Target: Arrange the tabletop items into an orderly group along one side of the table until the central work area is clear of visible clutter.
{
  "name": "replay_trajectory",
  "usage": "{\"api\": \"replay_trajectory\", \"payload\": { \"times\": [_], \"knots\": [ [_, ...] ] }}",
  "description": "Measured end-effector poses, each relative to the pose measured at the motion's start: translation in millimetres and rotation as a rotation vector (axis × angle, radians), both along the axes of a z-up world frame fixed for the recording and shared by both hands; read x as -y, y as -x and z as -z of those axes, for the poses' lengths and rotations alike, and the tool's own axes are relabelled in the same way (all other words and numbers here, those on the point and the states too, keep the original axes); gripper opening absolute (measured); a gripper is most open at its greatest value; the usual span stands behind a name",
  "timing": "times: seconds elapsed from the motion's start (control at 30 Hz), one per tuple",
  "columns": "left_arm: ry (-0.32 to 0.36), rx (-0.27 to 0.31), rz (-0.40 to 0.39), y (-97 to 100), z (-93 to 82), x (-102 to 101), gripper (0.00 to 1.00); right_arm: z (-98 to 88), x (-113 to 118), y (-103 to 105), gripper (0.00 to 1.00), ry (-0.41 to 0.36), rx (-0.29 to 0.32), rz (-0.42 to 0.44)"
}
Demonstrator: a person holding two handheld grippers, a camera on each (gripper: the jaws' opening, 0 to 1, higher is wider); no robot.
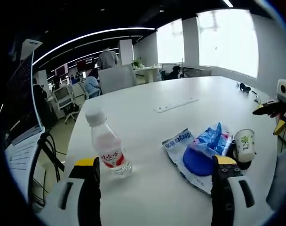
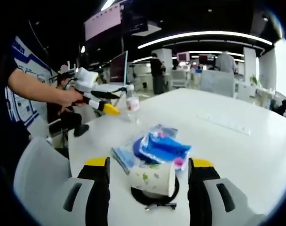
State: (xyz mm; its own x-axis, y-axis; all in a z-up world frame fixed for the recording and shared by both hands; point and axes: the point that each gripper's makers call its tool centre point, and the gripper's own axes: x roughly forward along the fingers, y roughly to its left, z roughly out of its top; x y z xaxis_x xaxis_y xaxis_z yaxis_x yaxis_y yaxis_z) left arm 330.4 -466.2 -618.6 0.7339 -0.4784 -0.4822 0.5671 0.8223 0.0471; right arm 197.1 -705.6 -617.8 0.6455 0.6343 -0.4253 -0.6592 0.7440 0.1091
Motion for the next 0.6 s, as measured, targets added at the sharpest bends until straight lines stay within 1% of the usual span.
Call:
{"api": "replay_trajectory", "payload": {
  "times": [0.1, 0.2, 0.23, 0.33, 0.4, 0.47, 0.5, 0.53, 0.6],
  "knots": [
    [0.001, 0.0, 0.008, 4.0, -0.1, -1.1, 0.98, 5.3, -1.4, 0.0, 0.5, 0.018, -0.02, -0.018],
    [-0.003, -0.002, 0.014, 8.9, -0.1, -3.6, 0.98, 8.2, -2.4, 0.6, 0.37, 0.039, -0.022, -0.041],
    [-0.006, -0.002, 0.015, 9.9, 0.2, -4.4, 0.98, 10.6, -1.9, -0.2, 0.35, 0.049, -0.026, -0.042],
    [-0.011, -0.006, 0.026, 12.9, 1.0, -7.2, 0.99, 17.4, -1.0, -2.2, 0.3, 0.055, -0.052, -0.046],
    [-0.001, -0.003, 0.047, 16.2, -0.4, -7.0, 0.99, 22.7, 0.8, -3.9, 0.27, 0.076, -0.063, -0.045],
    [-0.004, -0.011, 0.06, 19.3, 0.9, -7.9, 0.99, 25.8, 1.1, -3.9, 0.21, 0.097, -0.074, -0.049],
    [-0.006, -0.011, 0.065, 20.5, 1.0, -8.5, 0.99, 26.7, 1.8, -3.7, 0.19, 0.113, -0.07, -0.052],
    [-0.011, -0.01, 0.067, 21.2, 1.3, -9.9, 0.99, 26.8, 1.6, -3.6, 0.19, 0.115, -0.066, -0.057],
    [-0.014, -0.01, 0.068, 23.5, 1.0, -13.6, 0.99, 29.8, 2.4, -4.0, 0.19, 0.117, -0.079, -0.056]
  ]
}}
